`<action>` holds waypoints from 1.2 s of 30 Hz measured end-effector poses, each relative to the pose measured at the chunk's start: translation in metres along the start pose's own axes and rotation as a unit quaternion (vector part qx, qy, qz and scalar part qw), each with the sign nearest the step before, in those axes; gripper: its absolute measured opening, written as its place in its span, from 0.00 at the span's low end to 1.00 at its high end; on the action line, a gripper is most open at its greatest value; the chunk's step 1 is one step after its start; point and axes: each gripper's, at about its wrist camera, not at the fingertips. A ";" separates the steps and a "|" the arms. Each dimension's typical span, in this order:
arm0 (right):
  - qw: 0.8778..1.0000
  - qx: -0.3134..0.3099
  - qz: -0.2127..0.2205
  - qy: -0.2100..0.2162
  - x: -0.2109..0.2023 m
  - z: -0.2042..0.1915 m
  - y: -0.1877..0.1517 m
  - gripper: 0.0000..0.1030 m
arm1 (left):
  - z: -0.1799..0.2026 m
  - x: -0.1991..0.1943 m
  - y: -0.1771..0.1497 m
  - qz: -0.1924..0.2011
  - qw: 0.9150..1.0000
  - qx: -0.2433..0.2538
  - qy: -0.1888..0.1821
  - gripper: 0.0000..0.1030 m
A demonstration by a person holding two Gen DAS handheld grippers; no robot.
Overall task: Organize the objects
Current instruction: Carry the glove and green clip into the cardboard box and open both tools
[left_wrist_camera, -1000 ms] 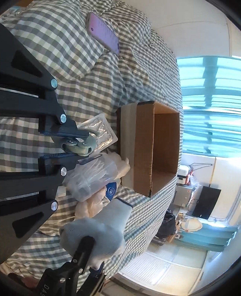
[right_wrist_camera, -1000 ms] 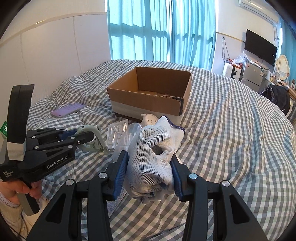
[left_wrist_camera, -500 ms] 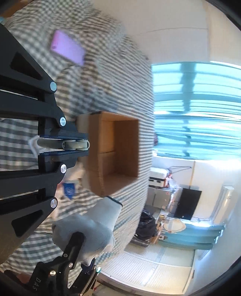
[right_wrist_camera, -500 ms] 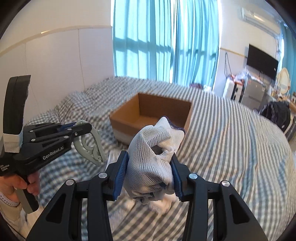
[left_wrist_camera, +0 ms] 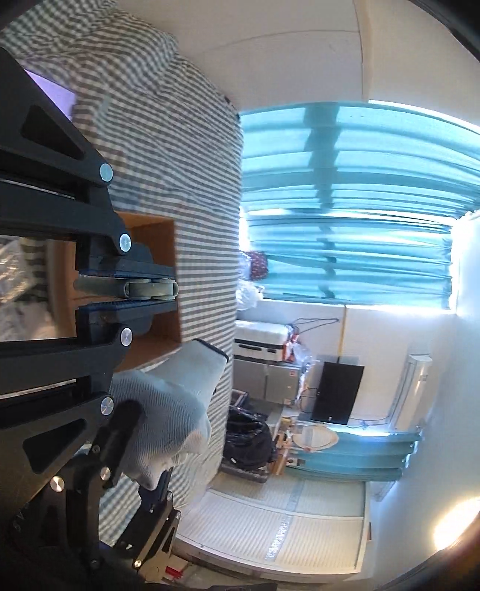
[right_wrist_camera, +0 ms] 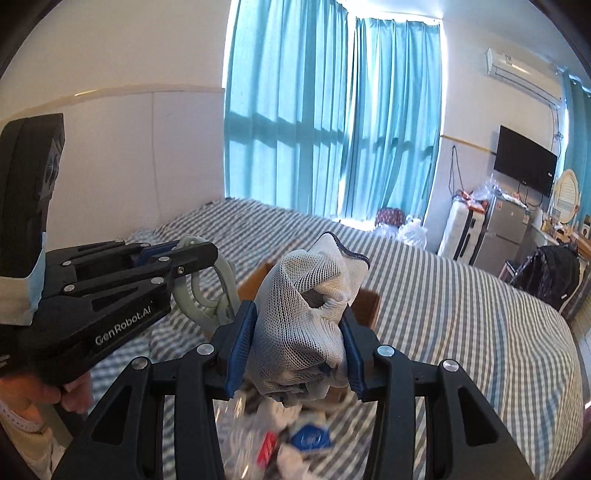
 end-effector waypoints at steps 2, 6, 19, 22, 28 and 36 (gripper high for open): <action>1.000 0.000 0.003 -0.002 0.012 0.004 0.009 0.42 | -0.001 0.013 0.009 0.004 1.000 -0.001 0.000 0.09; 1.000 0.002 -0.001 -0.001 0.047 0.016 0.022 0.42 | -0.003 0.042 0.018 -0.002 1.000 0.003 0.003 0.09; 0.995 0.040 -0.092 0.027 0.171 0.050 -0.028 0.42 | -0.031 0.150 -0.023 -0.090 0.995 0.009 0.048 0.09; 0.993 0.049 -0.101 0.038 0.180 0.056 -0.040 0.43 | -0.037 0.167 -0.035 -0.114 0.992 0.004 0.052 0.09; 0.993 0.068 -0.089 0.038 0.174 0.066 -0.042 0.47 | -0.036 0.178 -0.043 -0.135 0.989 0.007 0.056 0.10; 0.996 0.075 -0.052 0.003 0.128 0.074 -0.019 0.72 | -0.023 0.149 -0.027 -0.109 0.991 0.014 0.072 0.70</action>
Point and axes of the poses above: each gripper's, at about its wrist camera, not at the fingertips, and x roughly the way its jaws point, z to its right, y to its top, and after that the axes turned 11 degrees about -x, right-handed
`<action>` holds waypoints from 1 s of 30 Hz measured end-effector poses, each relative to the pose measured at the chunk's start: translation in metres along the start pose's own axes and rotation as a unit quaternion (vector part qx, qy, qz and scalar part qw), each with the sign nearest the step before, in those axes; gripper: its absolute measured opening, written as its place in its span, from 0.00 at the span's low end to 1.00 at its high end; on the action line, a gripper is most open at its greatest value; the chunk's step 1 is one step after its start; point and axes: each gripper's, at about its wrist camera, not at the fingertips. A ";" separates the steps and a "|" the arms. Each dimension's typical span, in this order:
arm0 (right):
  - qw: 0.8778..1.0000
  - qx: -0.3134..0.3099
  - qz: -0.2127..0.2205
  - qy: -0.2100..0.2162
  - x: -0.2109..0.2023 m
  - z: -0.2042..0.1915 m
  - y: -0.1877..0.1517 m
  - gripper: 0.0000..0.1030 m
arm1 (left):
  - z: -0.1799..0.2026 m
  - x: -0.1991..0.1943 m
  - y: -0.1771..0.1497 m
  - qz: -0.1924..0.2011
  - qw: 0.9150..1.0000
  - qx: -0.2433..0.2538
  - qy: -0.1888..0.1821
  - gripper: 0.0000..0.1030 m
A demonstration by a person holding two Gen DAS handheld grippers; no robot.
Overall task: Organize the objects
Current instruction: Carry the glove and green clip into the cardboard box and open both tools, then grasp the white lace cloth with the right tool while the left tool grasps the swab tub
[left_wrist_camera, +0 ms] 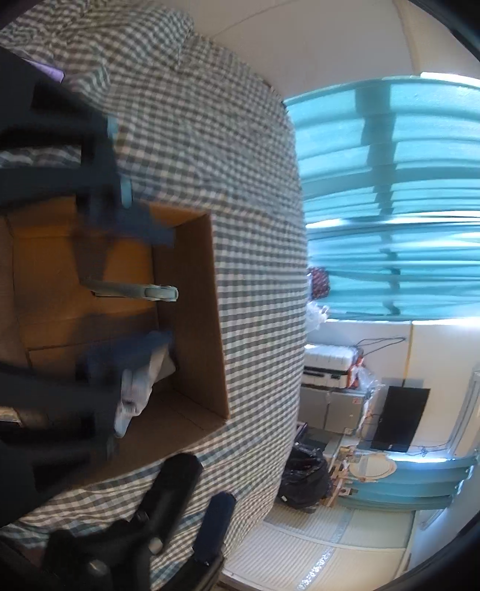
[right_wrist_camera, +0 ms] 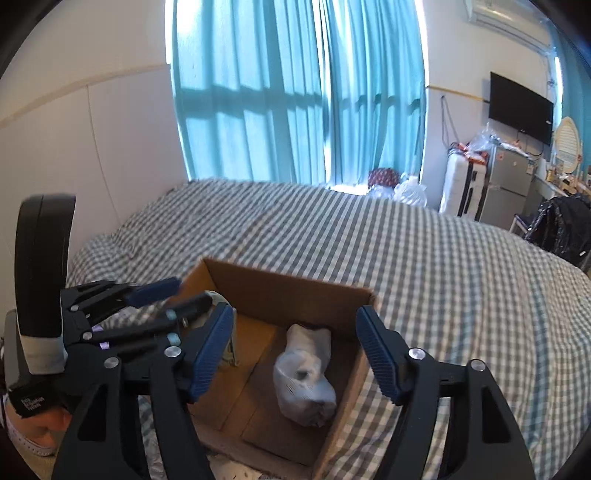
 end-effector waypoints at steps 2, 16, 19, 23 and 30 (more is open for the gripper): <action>1.000 -0.001 0.009 -0.008 -0.016 -0.001 0.004 0.75 | -0.001 -0.015 0.000 0.008 1.000 -0.009 -0.003 0.71; 0.997 -0.036 0.063 -0.040 -0.155 -0.006 -0.016 1.00 | 0.008 -0.124 -0.031 0.061 0.997 -0.014 0.042 1.00; 0.996 -0.043 0.065 -0.036 -0.175 -0.007 -0.027 1.00 | 0.011 -0.140 -0.044 0.063 0.997 -0.014 0.052 1.00; 0.997 -0.053 0.050 -0.024 -0.186 -0.016 -0.050 1.00 | 0.013 -0.146 -0.067 0.050 0.997 -0.025 0.062 1.00; 0.997 -0.066 -0.042 -0.004 -0.147 -0.041 -0.115 1.00 | 0.013 -0.120 -0.132 -0.018 0.996 -0.017 0.091 1.00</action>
Point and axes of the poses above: each gripper's, at about its wrist camera, not at the fingertips, and x roughly the way its jaws point, z to its right, y to its top, and after that the axes turned 11 degrees about -x, right-handed
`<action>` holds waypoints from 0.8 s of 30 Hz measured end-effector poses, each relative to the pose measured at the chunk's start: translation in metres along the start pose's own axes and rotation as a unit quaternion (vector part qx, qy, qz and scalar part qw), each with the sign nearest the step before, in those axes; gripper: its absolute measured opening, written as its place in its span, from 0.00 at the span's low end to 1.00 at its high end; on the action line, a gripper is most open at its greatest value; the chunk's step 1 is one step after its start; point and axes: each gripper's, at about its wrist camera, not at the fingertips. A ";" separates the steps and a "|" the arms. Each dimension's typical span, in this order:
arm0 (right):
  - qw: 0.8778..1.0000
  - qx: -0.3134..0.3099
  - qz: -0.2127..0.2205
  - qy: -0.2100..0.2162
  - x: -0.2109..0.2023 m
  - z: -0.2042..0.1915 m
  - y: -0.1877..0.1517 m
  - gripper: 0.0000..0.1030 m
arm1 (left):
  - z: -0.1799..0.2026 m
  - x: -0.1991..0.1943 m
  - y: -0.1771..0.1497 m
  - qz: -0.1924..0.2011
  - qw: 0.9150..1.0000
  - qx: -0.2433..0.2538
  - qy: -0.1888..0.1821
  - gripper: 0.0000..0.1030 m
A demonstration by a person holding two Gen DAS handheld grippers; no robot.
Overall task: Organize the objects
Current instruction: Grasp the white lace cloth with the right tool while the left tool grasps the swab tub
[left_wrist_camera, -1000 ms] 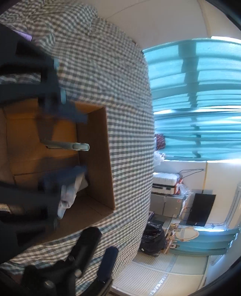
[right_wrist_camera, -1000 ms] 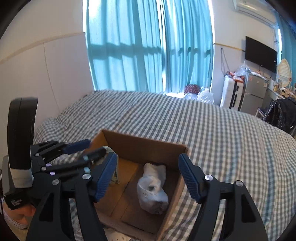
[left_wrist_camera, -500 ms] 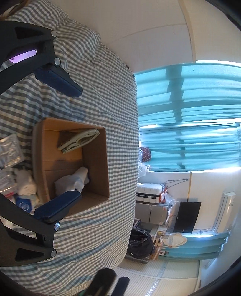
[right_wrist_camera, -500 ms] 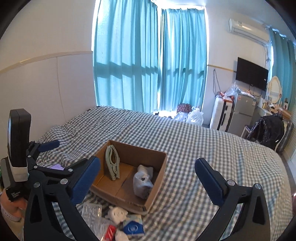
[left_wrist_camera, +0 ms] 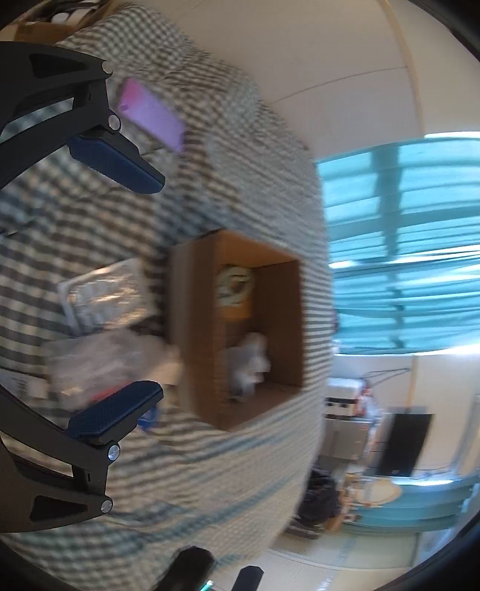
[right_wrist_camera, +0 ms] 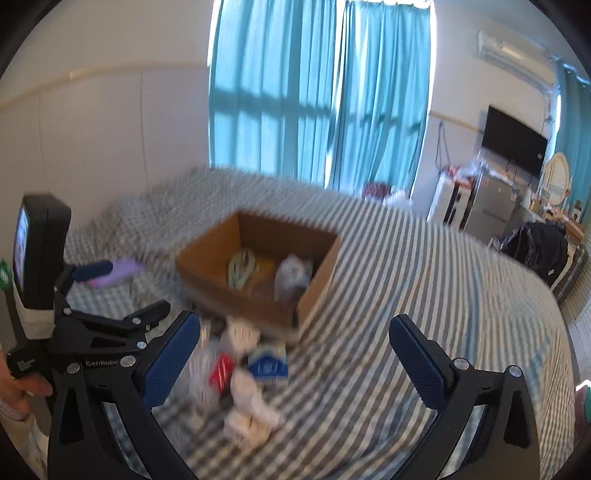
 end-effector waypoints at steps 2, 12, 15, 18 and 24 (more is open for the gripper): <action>0.999 0.008 -0.033 0.016 0.018 -0.009 -0.022 1.00 | 0.005 0.012 -0.017 -0.020 0.999 0.018 0.029 1.00; 0.989 0.016 -0.129 0.075 0.086 -0.023 -0.069 0.83 | 0.009 0.029 -0.047 -0.074 0.997 0.010 -0.012 1.00; 0.985 0.002 -0.141 0.095 0.099 -0.032 -0.072 0.63 | 0.014 0.032 -0.048 -0.080 0.997 0.010 -0.020 1.00; 0.985 -0.007 -0.148 0.087 0.104 -0.036 -0.075 0.24 | 0.020 0.033 -0.050 -0.083 0.996 0.015 -0.027 1.00; 0.991 0.036 -0.126 0.029 0.085 -0.006 -0.076 0.16 | 0.040 0.047 -0.060 -0.109 0.993 0.029 -0.041 1.00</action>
Point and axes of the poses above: each gripper's, at about its wrist camera, not at the fingertips, and x roughly the way its jaws point, z to its right, y to its top, and after that the axes turned 11 degrees about -x, right-handed
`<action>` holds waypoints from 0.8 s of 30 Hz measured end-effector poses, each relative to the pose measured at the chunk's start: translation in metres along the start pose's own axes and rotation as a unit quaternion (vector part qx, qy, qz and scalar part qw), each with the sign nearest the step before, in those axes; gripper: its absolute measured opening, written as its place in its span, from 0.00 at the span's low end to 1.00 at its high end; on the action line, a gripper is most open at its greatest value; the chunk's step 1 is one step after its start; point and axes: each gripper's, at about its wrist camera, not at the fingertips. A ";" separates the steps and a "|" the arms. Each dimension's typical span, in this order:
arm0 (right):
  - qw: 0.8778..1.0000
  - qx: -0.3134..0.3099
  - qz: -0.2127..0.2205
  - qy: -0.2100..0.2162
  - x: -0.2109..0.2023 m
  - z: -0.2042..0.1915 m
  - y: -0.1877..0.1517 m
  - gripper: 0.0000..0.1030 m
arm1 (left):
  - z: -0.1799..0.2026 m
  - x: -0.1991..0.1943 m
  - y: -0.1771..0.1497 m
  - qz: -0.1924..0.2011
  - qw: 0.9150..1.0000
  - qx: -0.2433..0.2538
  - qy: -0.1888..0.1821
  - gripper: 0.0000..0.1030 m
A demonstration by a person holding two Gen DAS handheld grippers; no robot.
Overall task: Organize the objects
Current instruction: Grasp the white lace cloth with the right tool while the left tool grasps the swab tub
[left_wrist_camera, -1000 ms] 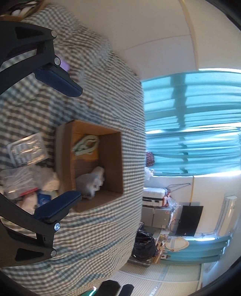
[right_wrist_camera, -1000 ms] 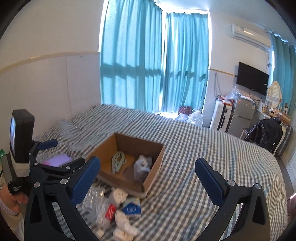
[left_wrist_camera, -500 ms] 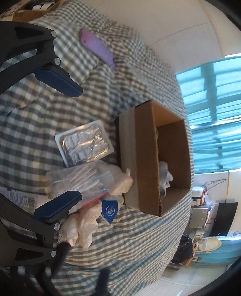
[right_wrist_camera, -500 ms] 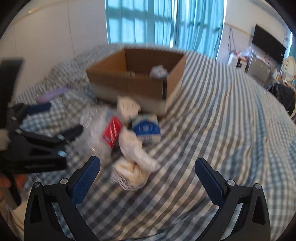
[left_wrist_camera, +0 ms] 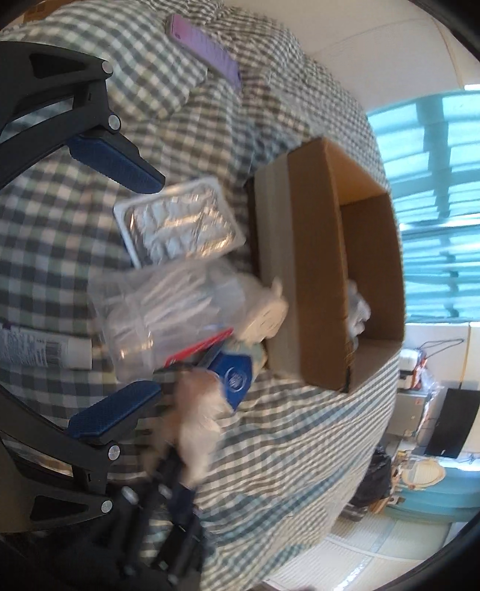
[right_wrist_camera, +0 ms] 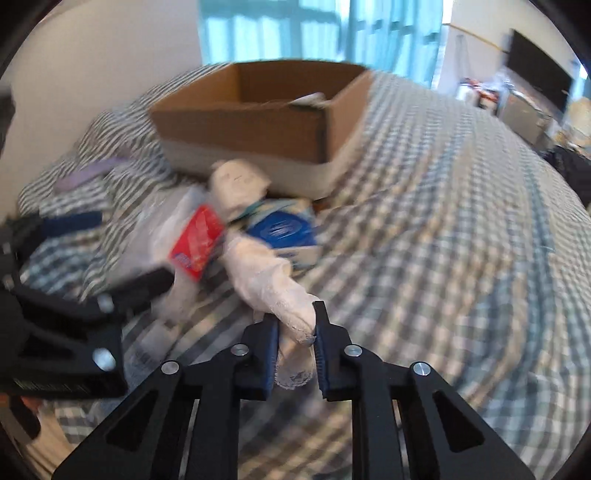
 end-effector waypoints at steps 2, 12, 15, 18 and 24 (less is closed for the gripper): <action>1.000 0.011 0.004 0.002 -0.004 0.006 -0.001 0.16 | 0.005 0.008 -0.003 -0.005 1.000 0.005 0.010 1.00; 1.000 0.007 0.015 -0.008 -0.008 0.005 -0.004 0.16 | 0.016 0.023 -0.007 -0.003 1.000 0.023 0.003 0.70; 1.000 0.007 0.020 -0.012 -0.012 0.002 -0.004 0.15 | 0.012 0.018 -0.007 -0.002 1.000 0.014 -0.006 0.69; 0.999 0.010 0.027 -0.015 -0.018 0.000 -0.005 0.15 | 0.010 0.010 -0.007 0.002 1.000 0.008 -0.009 0.67; 0.999 0.012 0.043 -0.024 -0.036 -0.010 -0.006 0.14 | 0.001 -0.014 -0.004 0.022 0.999 -0.006 -0.024 0.65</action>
Point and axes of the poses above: each gripper's, at about its wrist camera, not at the fingertips, and x roughly the way its jaws point, z to its right, y to its top, and after that the axes turned 11 degrees about -x, right-handed
